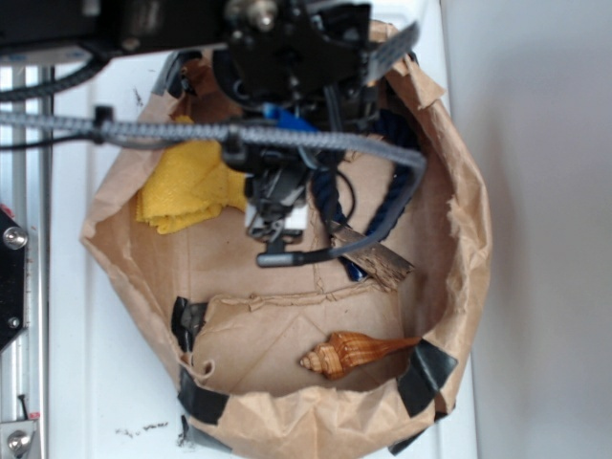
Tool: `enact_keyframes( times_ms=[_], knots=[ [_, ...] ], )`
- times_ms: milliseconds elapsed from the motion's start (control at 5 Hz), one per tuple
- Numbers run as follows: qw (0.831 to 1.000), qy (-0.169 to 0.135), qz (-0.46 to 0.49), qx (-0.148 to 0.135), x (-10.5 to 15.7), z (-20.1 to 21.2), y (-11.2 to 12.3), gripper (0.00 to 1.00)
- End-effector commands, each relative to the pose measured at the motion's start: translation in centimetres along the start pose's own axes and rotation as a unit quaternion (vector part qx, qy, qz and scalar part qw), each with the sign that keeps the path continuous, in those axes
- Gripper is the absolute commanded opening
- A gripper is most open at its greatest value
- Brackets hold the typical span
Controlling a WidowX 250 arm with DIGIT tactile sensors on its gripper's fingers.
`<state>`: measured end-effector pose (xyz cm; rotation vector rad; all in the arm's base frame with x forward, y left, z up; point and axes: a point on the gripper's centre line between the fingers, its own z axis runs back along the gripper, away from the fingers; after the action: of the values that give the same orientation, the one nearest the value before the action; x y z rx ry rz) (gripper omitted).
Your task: Grab the yellow cloth.
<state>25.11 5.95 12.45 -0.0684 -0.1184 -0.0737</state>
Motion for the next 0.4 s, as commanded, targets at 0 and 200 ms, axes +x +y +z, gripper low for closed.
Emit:
enact_keyframes(
  times_ms=[0,200],
  knots=[
    [0.998,0.009,-0.048,0.043,-1.3,-3.2,0.1,1.0],
    [0.997,0.015,-0.053,0.056,-1.5,-5.5,0.9,1.0]
  ],
)
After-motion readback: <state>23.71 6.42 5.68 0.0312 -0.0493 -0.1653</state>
